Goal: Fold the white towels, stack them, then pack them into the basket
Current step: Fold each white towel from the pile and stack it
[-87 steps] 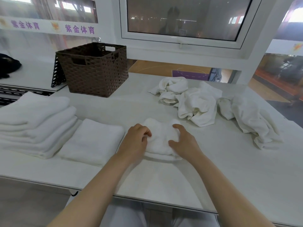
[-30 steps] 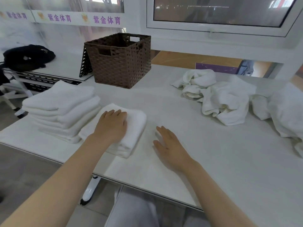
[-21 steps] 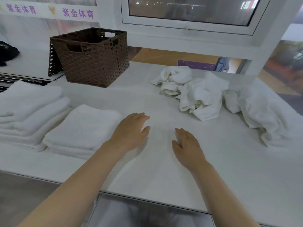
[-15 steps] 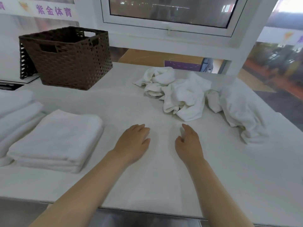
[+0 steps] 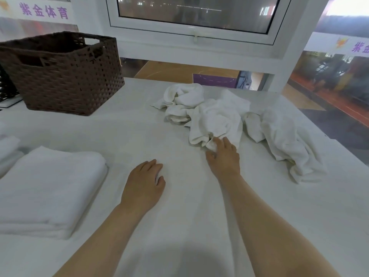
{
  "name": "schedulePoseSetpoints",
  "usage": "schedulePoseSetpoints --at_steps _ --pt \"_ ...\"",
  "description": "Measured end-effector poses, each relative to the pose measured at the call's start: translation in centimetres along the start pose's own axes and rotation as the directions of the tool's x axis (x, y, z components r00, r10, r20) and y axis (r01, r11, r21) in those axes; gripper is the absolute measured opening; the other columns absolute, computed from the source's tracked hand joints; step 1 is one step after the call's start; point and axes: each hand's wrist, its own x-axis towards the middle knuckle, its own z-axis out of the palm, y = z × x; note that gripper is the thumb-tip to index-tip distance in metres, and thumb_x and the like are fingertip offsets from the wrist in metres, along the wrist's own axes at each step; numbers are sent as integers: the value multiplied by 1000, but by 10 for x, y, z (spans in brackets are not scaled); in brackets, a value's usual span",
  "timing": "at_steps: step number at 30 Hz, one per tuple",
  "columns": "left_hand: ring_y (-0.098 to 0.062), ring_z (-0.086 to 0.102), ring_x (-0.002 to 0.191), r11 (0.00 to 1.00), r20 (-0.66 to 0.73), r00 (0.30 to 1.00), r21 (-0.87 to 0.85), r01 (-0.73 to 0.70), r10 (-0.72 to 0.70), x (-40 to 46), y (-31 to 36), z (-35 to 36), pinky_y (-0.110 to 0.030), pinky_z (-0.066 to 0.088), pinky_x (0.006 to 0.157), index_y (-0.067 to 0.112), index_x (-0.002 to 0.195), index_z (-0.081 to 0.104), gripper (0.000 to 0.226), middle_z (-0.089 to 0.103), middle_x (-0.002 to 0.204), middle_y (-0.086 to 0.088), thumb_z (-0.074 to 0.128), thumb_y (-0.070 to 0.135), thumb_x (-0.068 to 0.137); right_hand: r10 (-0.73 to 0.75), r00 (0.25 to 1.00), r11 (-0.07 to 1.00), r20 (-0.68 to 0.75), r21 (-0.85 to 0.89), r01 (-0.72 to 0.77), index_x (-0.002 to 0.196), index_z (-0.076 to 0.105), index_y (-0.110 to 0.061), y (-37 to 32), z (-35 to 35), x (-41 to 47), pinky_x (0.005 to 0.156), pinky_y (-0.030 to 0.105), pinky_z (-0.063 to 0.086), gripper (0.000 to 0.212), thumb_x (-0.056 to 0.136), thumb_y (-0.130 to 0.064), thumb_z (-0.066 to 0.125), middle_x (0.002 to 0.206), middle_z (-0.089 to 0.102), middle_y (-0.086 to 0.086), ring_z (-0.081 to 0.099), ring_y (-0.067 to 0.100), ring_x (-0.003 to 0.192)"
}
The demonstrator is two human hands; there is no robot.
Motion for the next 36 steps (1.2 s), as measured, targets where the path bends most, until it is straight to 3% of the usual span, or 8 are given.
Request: schedulePoseSetpoints --at_steps 3,7,12,17,22,27,31,36 --pt "-16 29 145 1000 -4 1000 -2 -6 6 1 -1 0 -26 14 118 21 145 47 47 36 156 1 43 32 100 -59 992 998 -108 -17 58 106 66 -11 1 4 0 71 36 39 24 89 -19 52 108 63 7 55 34 97" --pt "-13 30 144 998 -7 1000 -64 1 -2 1 -1 -1 -25 16 118 23 143 48 45 39 154 5 45 32 99 -144 975 980 -171 113 164 87 63 -12 -4 -6 -19 63 29 33 7 88 -14 57 85 62 1 52 24 86" --pt "-5 43 132 954 -13 996 -289 76 -84 -1 0 -8 -21 32 106 31 140 48 45 49 142 18 53 33 96 -369 911 886 -184 224 405 92 67 -14 -25 -11 -53 78 26 45 8 90 -18 60 91 67 -1 58 20 90" --pt "7 47 125 850 55 995 -516 102 -86 1 1 -15 -23 41 99 42 137 46 44 51 132 28 57 35 94 -429 895 806 -123 396 441 94 67 -16 -46 -15 -76 84 17 42 6 95 -18 61 89 66 -5 56 9 88" --pt "10 54 115 847 161 983 -531 13 86 -2 6 -21 -20 45 93 44 122 56 34 61 120 28 63 30 91 -376 926 743 34 608 279 106 65 -24 -60 -17 -85 71 17 45 14 98 -19 55 89 64 -17 59 7 78" --pt "-7 52 64 887 97 991 -461 -43 98 1 6 -19 -24 38 60 30 84 62 9 62 75 9 64 33 92 -252 964 706 81 697 126 93 52 -37 -60 -22 -83 64 14 41 17 96 -21 56 87 64 -21 58 3 71" --pt "-12 48 62 869 86 992 -494 -41 95 -1 7 -21 -26 37 59 26 85 58 11 57 74 2 59 28 95 -269 961 749 67 641 165 95 49 -46 -62 -22 -85 74 19 47 15 92 -31 55 103 64 -20 60 3 94" --pt "-7 61 77 822 148 979 -569 -34 142 -6 12 -24 -23 46 66 32 94 58 9 67 89 13 66 28 92 -326 944 759 43 608 234 116 58 -30 -58 -15 -83 84 21 46 26 91 -38 54 111 61 -20 57 3 102"
